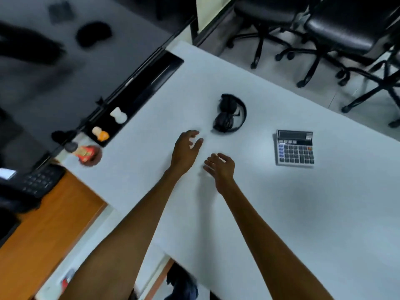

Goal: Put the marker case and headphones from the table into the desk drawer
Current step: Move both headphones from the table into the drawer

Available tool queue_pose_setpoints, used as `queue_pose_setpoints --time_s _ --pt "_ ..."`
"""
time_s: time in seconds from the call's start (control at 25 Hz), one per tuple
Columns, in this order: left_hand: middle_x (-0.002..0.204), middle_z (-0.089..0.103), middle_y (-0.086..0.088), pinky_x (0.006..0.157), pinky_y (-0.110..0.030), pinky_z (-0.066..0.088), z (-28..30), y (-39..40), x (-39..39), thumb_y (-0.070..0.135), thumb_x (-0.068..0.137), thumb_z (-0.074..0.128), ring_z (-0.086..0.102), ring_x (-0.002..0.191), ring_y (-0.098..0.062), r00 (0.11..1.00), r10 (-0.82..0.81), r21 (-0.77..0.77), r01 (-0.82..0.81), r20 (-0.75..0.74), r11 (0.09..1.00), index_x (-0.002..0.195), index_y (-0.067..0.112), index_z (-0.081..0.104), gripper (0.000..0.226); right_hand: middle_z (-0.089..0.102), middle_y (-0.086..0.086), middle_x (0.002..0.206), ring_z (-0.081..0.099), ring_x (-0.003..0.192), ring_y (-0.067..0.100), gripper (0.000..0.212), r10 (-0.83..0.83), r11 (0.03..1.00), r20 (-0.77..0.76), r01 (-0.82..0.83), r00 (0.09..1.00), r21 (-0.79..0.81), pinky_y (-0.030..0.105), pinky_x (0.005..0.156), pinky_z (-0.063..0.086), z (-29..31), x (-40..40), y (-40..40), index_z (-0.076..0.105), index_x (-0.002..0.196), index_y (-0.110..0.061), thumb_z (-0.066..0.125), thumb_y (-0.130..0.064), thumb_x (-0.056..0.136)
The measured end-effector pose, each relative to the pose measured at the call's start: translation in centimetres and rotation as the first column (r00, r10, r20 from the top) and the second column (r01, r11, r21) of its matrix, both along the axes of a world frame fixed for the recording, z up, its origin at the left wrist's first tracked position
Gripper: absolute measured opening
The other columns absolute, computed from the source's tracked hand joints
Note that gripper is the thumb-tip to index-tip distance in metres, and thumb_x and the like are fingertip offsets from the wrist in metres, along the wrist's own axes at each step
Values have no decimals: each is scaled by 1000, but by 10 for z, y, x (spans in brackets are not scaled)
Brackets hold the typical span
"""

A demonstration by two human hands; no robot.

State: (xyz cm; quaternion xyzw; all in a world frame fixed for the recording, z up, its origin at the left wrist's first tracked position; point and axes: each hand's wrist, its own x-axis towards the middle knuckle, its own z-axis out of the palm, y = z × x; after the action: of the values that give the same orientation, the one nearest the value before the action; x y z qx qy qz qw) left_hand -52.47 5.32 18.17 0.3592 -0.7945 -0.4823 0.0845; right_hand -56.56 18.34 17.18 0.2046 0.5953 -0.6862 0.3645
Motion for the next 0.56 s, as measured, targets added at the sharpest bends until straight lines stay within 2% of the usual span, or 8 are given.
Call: queue_pose_setpoints --time_s 0.12,0.2,0.24,0.32,0.4,0.48,0.56 --pt "163 38 -6 120 -47 36 -14 -20 -95 41 100 57 39 147 -28 985 -159 6 159 70 987 154 21 40 60 58 10 84 61 69 19 40 -137 989 84 140 987 -42 39 83 62 -13 -50 -27 35 112 -18 68 -17 90" --pt "170 22 -2 124 -56 25 -21 -26 -146 48 100 52 24 156 -28 959 -248 -47 256 140 965 160 26 29 68 58 7 81 59 63 16 44 -188 982 93 186 978 31 36 82 60 -24 -72 -41 32 114 -23 68 -26 91" --pt "172 16 2 124 -59 22 -23 -28 -166 50 100 50 19 157 -29 939 -285 -78 303 191 950 161 30 25 69 61 6 84 62 66 16 45 -196 977 81 189 977 95 35 81 60 -30 -79 -46 35 117 -23 69 -32 89" --pt "173 5 9 121 -62 15 -26 -33 -196 53 101 46 7 159 -30 887 -355 -135 407 295 904 161 37 18 68 66 10 105 70 88 22 56 -212 959 47 198 976 203 37 86 59 -36 -85 -58 41 123 -16 69 -44 84" --pt "173 4 11 122 -61 13 -29 -40 -215 54 102 43 4 160 -30 833 -423 -135 494 358 859 161 41 17 66 64 12 117 68 102 29 59 -226 938 21 212 974 273 39 87 58 -37 -89 -68 44 123 -7 68 -44 84" --pt "171 16 7 122 -58 21 -32 -42 -223 53 102 44 15 157 -30 797 -448 -147 541 405 828 159 38 25 63 62 12 114 66 104 31 54 -263 923 28 243 964 299 41 89 57 -34 -96 -77 43 123 -2 69 -34 87" --pt "164 29 -2 116 -52 32 -31 -42 -215 47 100 50 29 149 -33 831 -405 -180 496 381 849 156 30 36 60 64 13 110 66 101 31 49 -292 916 34 269 956 298 42 89 58 -31 -101 -83 46 122 1 69 -21 85"
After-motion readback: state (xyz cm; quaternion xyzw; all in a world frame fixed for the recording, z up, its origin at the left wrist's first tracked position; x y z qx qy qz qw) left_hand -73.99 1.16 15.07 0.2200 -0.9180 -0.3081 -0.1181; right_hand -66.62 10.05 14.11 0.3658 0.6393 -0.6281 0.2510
